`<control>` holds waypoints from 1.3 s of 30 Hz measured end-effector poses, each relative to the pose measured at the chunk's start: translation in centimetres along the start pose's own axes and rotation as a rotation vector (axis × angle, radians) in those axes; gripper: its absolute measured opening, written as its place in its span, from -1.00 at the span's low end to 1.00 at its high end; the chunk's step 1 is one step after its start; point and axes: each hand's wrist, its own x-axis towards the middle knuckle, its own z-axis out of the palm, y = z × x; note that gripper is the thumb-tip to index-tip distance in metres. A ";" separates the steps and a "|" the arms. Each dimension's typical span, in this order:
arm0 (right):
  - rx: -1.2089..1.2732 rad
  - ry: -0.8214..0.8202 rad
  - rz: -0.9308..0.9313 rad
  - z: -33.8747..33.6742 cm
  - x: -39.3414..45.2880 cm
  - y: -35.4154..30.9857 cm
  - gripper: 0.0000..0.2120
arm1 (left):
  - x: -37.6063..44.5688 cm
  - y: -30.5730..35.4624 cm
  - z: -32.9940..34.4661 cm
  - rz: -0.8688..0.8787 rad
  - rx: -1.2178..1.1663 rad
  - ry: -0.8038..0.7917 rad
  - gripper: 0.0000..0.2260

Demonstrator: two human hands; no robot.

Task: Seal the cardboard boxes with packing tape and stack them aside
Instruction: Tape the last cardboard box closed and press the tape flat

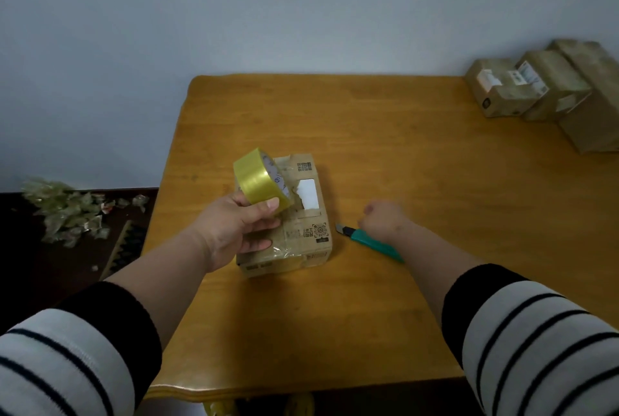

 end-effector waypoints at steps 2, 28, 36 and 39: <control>-0.193 -0.127 0.044 1.3 0.7 1.3 -0.67 | 0.1 -0.1 0.0 0.001 0.011 0.007 -0.47; 0.012 -0.431 -0.409 -8.4 -6.7 -3.8 -0.85 | 0.5 0.5 0.6 0.013 0.047 0.049 -0.50; -0.231 -0.287 -0.439 -5.6 -8.2 -6.1 -0.80 | 0.7 0.6 0.5 0.027 0.061 0.037 -0.50; -0.282 -0.255 -0.429 -5.2 -8.1 -6.3 -0.79 | 0.8 0.6 0.2 0.030 0.052 0.027 -0.43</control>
